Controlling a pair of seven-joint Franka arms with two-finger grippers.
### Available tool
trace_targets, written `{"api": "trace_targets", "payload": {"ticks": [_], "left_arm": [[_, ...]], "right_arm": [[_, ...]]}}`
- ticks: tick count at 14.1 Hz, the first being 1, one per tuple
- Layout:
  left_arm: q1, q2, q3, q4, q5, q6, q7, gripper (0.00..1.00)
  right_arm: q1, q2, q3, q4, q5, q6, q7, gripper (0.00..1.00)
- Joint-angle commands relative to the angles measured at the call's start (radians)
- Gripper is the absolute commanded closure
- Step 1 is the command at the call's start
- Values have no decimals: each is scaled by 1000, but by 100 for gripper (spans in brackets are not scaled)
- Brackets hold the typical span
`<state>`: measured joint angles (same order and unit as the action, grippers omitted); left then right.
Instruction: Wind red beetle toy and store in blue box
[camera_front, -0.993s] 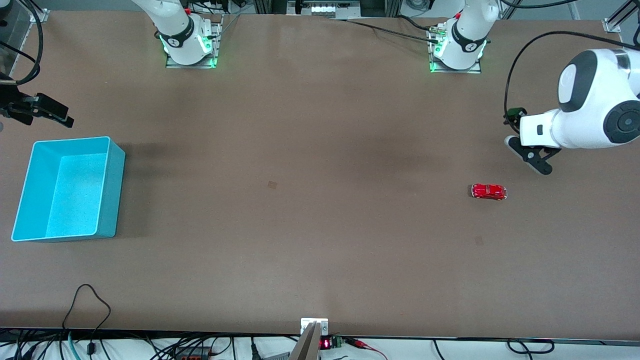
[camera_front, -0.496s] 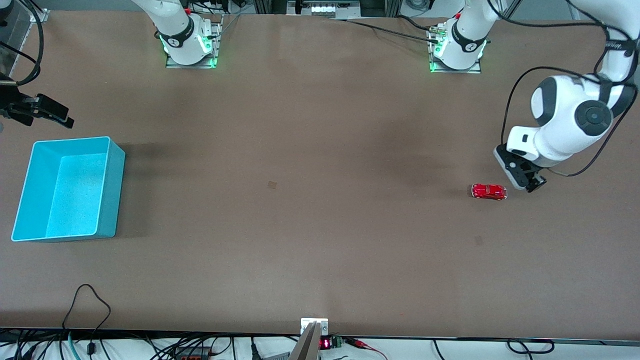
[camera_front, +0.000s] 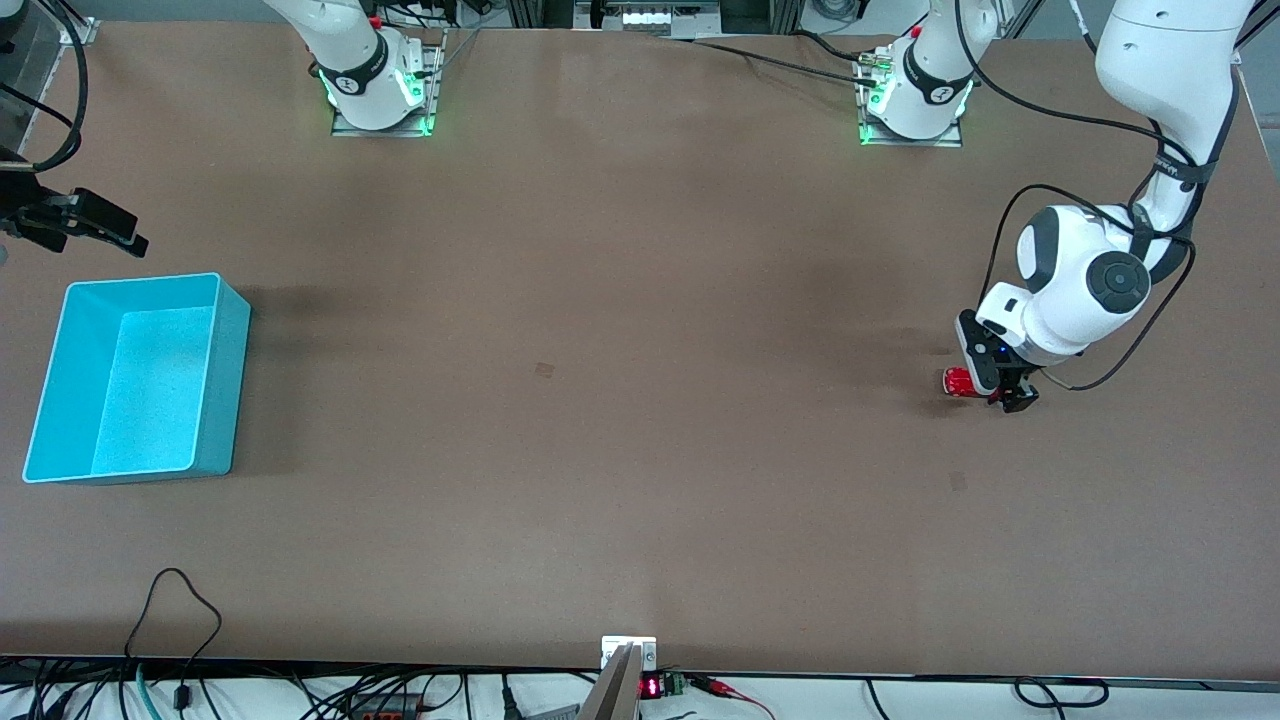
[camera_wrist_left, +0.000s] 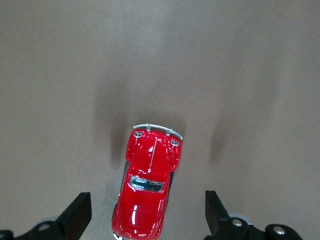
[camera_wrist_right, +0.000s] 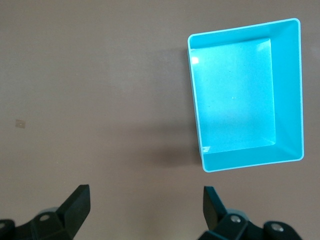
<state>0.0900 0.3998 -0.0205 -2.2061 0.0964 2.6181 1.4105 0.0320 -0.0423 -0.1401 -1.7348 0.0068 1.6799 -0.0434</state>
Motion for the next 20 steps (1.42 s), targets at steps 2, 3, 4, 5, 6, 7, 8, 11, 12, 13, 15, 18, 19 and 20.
{"api": "trace_targets", "payload": {"ticks": [2,3,4,5,6,7,8,11,12,13,15,18,19,20], "left_arm": [[36,19,-4,31,12,-6,109,18],[34,19,-4,31,12,-6,120,32],[33,19,-6,31,12,-6,122,44],[25,19,-6,31,12,-6,126,53],[21,19,-6,31,12,-6,125,54],[19,22,-6,31,12,-6,125,54],[20,31,-6,40,12,-6,125,54],[19,34,-6,46,11,-7,125,70],[20,34,-6,46,11,-7,125,70],[20,34,-6,46,11,-7,125,70],[22,39,-6,46,9,-9,119,74],[24,44,-6,48,9,-13,120,78],[24,44,-6,48,9,-13,120,78],[24,44,-6,48,9,-15,120,78]], "right_arm": [[9,-4,-3,-14,-21,21,14,0],[9,-4,-3,-14,-21,21,14,0],[9,-4,-3,-14,-21,21,14,0],[9,-2,-3,-14,-21,21,14,0],[9,1,-3,-14,-21,21,14,0],[9,1,-3,-14,-21,21,14,0],[9,1,-3,-14,-21,21,14,0],[9,4,-3,-15,-21,21,14,0],[9,7,-3,-14,-21,23,14,0],[9,7,-3,-14,-21,24,14,0],[9,9,-3,-15,-21,26,14,0],[20,9,-1,-17,-21,26,14,0],[32,9,-3,-17,-22,26,14,0],[37,12,-3,-18,-22,26,14,0]]}}
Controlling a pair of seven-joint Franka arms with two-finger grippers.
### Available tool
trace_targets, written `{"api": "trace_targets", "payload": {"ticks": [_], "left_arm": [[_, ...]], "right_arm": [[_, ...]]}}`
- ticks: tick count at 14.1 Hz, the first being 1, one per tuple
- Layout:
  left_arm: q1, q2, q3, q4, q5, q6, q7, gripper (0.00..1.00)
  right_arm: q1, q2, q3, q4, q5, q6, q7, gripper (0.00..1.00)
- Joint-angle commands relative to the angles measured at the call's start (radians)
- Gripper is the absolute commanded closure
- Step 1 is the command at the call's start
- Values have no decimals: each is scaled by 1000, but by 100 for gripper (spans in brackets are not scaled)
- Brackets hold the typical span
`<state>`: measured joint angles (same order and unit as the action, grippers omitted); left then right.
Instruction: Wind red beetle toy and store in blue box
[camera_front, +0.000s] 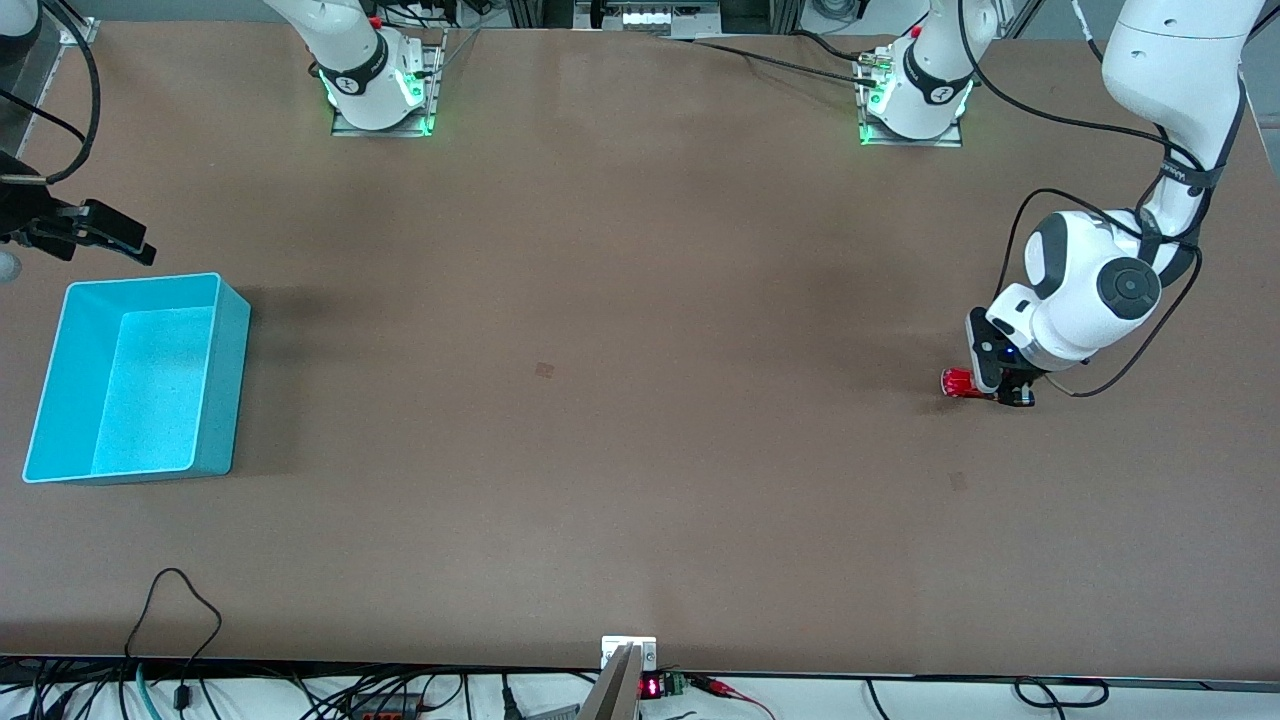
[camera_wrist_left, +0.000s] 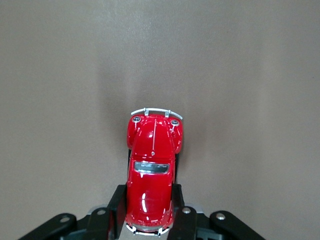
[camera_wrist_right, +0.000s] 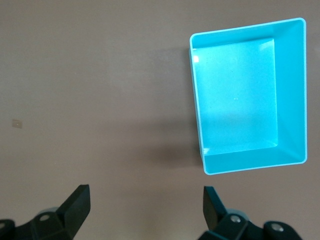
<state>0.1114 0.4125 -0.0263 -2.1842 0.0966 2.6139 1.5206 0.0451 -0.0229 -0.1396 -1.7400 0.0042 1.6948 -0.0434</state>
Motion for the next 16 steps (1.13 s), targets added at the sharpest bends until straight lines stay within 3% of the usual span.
{"api": "trace_targets", "payload": {"ticks": [1,10,16], "left_arm": [[8,31,0,27,9,-11,10,78],[192,65,3,60,9,-23,156,75],[246,75,11,83,11,-20,219,75]], "right_arm": [[24,-5,-3,-12,-20,12,14,0],[22,9,-6,-10,-18,25,16,0],[25,23,-5,-9,-7,34,14,0]]}}
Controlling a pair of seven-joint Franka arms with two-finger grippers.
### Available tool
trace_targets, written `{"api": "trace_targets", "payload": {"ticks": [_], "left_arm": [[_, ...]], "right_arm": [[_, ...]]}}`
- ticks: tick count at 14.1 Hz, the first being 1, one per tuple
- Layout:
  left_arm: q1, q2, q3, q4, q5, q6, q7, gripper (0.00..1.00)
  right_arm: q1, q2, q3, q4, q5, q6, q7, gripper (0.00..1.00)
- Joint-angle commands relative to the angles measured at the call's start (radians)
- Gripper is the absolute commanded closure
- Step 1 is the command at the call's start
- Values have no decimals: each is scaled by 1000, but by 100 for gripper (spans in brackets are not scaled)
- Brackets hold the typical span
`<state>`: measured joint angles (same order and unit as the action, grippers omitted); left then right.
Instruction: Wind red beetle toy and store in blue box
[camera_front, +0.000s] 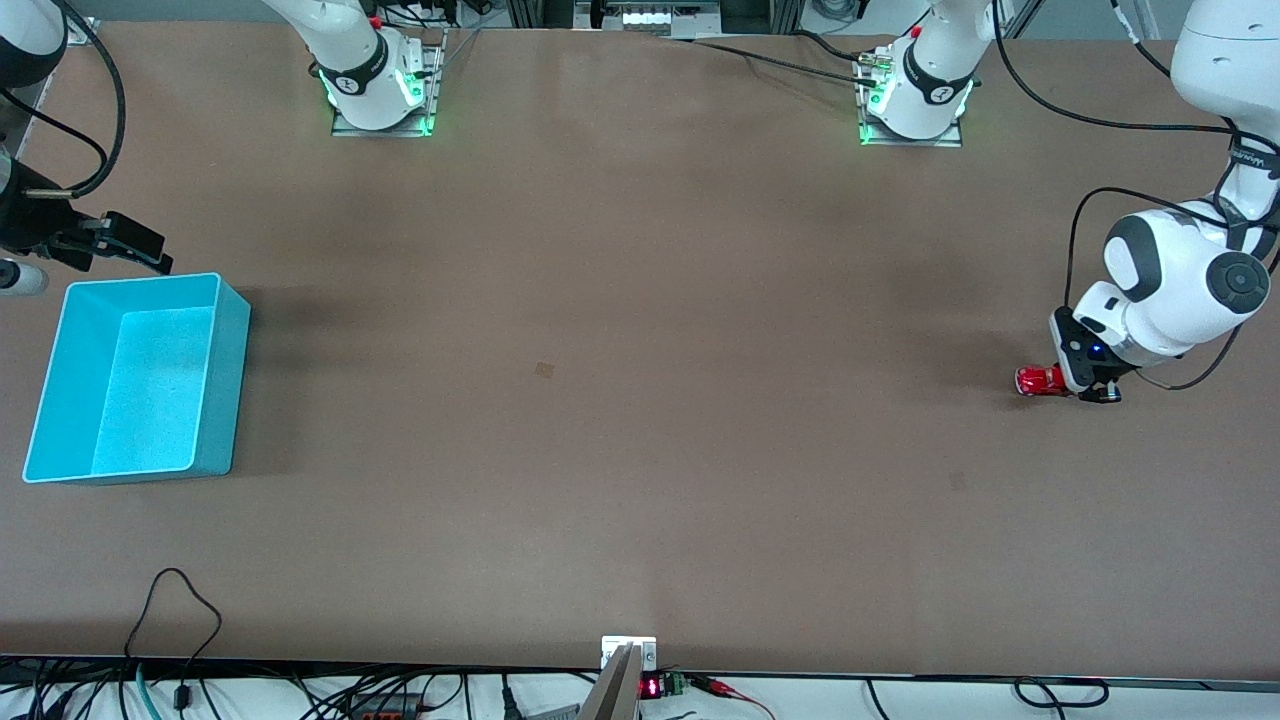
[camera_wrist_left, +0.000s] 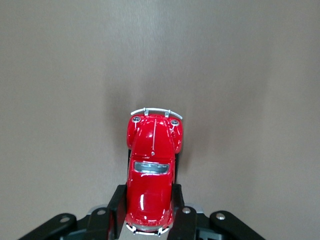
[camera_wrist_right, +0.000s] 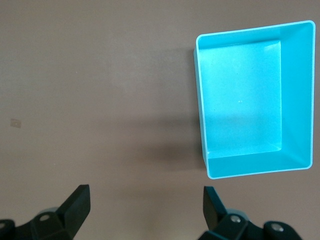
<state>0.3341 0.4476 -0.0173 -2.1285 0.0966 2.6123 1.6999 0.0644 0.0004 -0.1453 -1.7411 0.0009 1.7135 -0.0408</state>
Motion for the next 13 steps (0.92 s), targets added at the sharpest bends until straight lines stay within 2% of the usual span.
{"api": "trace_targets", "payload": {"ticks": [1,2,3,5,10,13], "left_arm": [[23,40,2,27,11,-18,40,75],[25,39,2,27,11,-18,40,75],[26,39,2,27,11,-18,38,71],[42,22,-7,51,9,-35,38,0],[32,-9,-29,229,8,-377,18,0],[32,-61,-29,243,8,-489,-60,0]], "right_arm": [[9,0,3,-6,-5,17,13,0],[8,0,3,-2,-4,15,13,0],[5,0,3,0,-2,15,13,0],[3,-2,0,0,-4,15,13,0],[5,10,1,0,-9,26,13,0],[6,13,1,0,-10,28,12,0]]}}
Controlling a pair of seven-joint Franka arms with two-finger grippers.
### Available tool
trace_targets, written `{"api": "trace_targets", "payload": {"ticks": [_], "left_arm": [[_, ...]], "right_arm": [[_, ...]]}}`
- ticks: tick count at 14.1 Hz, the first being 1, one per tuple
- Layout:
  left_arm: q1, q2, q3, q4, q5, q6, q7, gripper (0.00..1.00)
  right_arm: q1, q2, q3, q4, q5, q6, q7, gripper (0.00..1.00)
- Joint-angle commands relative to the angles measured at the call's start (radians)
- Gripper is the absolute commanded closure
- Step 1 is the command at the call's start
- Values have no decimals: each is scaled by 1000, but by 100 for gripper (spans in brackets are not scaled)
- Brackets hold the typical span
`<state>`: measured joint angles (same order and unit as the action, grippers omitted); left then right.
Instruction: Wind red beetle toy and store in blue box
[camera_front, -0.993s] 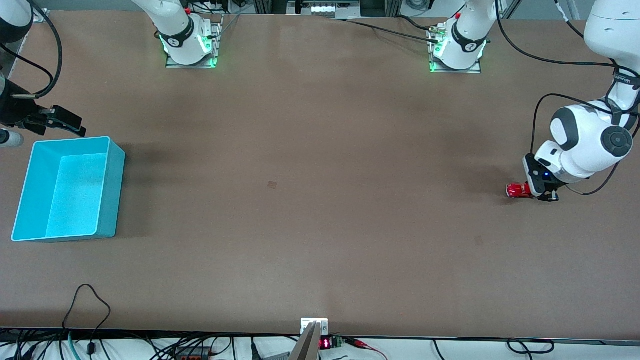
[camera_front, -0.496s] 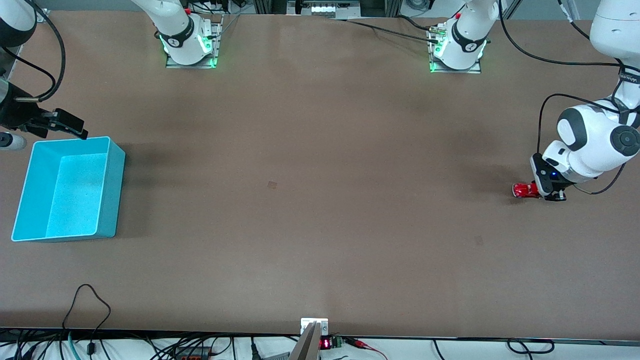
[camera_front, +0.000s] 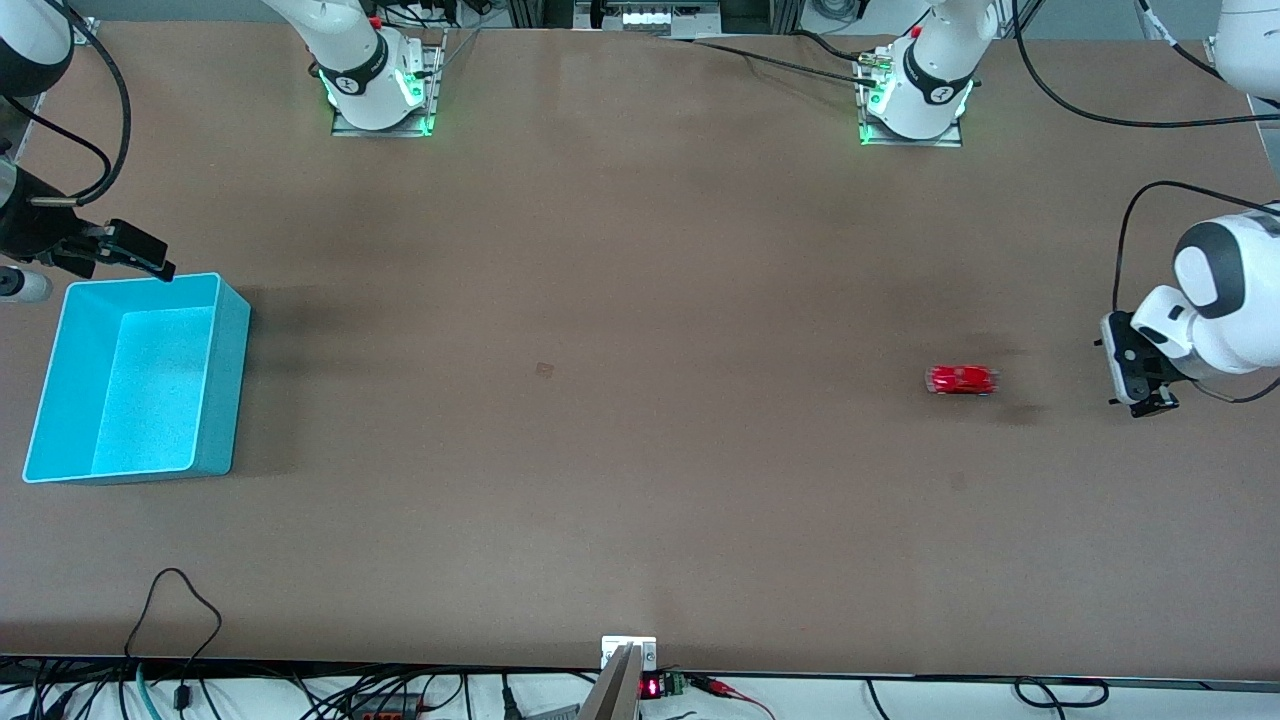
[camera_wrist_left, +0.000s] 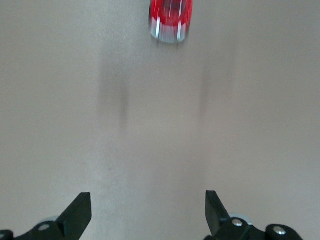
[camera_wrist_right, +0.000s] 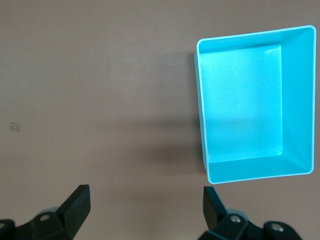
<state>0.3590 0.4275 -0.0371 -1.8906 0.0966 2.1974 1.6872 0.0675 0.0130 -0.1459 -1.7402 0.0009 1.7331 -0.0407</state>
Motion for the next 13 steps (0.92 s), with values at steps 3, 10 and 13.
{"api": "trace_targets", "payload": {"ticks": [3,10,13], "left_arm": [[8,-104,-9,5,8,-192,-151,0],[6,-243,-35,5,11,-393,-430,0],[6,-294,-102,13,11,-479,-599,0]], "right_arm": [[-2,7,2,-1,-13,28,12,0],[9,45,3,-1,-12,36,12,0],[28,77,3,1,-10,57,4,0]]}}
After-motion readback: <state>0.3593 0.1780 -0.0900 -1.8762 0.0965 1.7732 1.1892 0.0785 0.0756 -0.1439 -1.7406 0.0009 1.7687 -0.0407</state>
